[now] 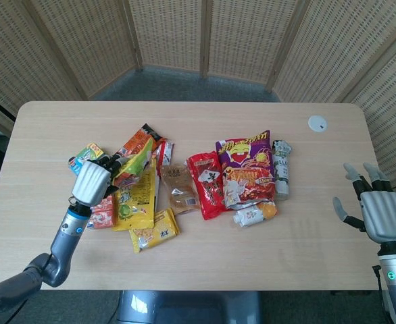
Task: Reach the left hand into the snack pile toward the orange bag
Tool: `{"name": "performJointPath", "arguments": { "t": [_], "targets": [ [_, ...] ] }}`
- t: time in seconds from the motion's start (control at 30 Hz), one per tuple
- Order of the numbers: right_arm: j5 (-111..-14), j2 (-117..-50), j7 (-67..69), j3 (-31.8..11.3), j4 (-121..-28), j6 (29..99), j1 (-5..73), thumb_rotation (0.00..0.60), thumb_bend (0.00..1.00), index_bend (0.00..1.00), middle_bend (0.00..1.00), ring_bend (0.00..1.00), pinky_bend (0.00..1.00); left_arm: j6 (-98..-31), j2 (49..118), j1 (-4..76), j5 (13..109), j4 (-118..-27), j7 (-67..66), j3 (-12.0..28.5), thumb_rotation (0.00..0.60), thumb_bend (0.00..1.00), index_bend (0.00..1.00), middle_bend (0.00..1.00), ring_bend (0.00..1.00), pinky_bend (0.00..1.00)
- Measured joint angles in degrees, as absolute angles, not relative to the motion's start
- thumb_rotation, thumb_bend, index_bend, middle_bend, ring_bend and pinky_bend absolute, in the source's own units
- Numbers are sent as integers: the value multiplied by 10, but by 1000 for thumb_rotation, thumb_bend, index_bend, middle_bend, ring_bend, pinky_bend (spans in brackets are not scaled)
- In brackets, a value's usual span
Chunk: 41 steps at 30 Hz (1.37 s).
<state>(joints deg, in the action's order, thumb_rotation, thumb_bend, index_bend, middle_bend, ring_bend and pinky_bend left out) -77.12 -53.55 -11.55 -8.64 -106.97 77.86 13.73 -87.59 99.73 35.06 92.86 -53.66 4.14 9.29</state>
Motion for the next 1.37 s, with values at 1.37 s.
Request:
{"name": "performJointPath", "arguments": {
  "t": [1.37],
  "targets": [
    [-796, -556, -95, -71, -1048, 781, 127, 38, 445, 0, 281, 0, 132, -827, 793, 446, 838, -931, -116, 265, 600, 789, 859, 888, 1000, 948]
  ]
}}
